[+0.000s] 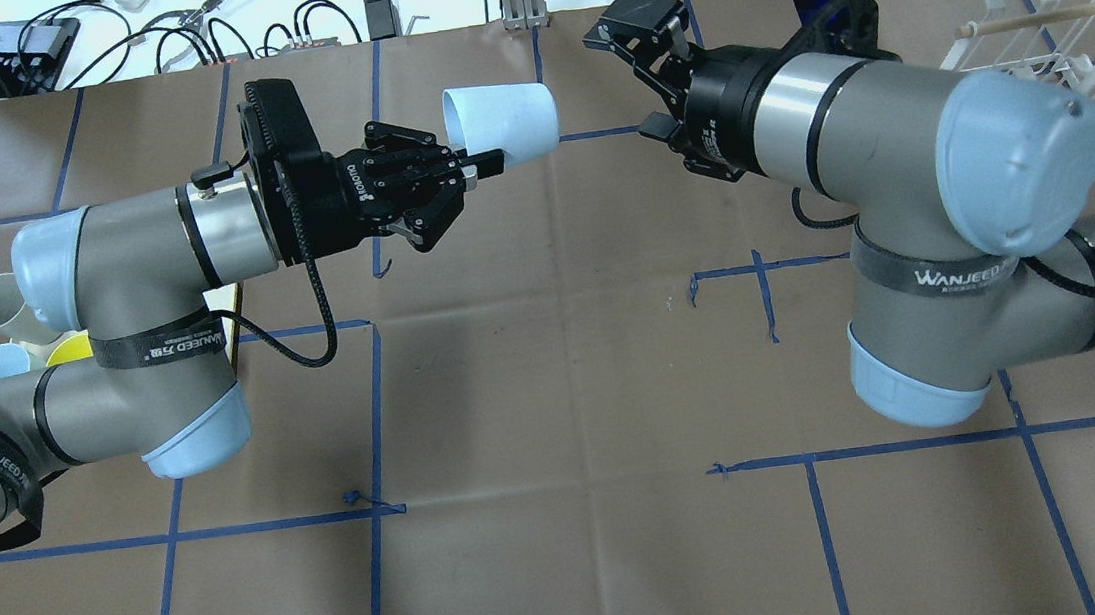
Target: Transfer IKEA cup to right arm and place on rack
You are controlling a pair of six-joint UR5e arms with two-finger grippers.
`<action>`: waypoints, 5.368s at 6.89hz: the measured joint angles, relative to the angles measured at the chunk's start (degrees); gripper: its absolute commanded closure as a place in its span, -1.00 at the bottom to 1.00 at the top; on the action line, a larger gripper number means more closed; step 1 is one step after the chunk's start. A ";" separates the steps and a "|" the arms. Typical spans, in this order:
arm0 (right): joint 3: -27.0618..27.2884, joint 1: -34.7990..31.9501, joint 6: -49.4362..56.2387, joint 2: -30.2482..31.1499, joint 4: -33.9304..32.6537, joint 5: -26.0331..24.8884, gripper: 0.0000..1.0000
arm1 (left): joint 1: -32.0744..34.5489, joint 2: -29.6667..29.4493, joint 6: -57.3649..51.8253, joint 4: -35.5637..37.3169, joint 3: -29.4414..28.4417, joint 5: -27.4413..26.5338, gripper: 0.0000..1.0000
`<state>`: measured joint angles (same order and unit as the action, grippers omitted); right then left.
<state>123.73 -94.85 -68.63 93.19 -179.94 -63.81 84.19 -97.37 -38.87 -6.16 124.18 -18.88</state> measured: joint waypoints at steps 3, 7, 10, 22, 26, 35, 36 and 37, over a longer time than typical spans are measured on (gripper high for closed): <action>4.78 -0.04 -16.79 -0.30 -12.20 -0.11 -0.98 | 0.01 -0.12 0.52 0.18 0.01 0.07 1.00; 6.28 -0.19 -20.40 -4.77 -21.07 -0.58 -0.97 | 0.00 -0.20 2.02 1.32 0.01 0.07 1.00; 6.59 -0.90 -20.40 -6.05 -25.29 -1.35 -0.97 | 0.01 -0.27 3.20 1.89 0.01 0.05 1.00; 0.33 -9.71 -30.05 -15.62 -33.96 -11.27 -0.98 | 0.00 -0.45 9.80 6.59 0.01 -0.19 1.00; -1.68 -10.71 -30.07 -17.72 -34.17 -11.59 -0.98 | 0.01 -0.46 10.25 6.68 -0.05 -0.19 1.00; -4.52 -13.22 -31.64 -19.81 -33.35 -11.43 -0.98 | 0.01 -0.45 10.31 6.68 -0.08 -0.19 0.99; -5.44 -13.23 -31.80 -20.47 -33.32 -11.44 -0.98 | 0.01 -0.45 10.31 6.68 -0.08 -0.19 0.98; -5.83 -13.20 -31.95 -20.89 -33.30 -11.46 -0.98 | 0.01 -0.45 10.33 6.69 -0.08 -0.20 0.98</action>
<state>117.90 -108.06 -100.58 72.30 -213.23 -75.27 84.20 -97.82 -28.54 0.53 124.10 -19.07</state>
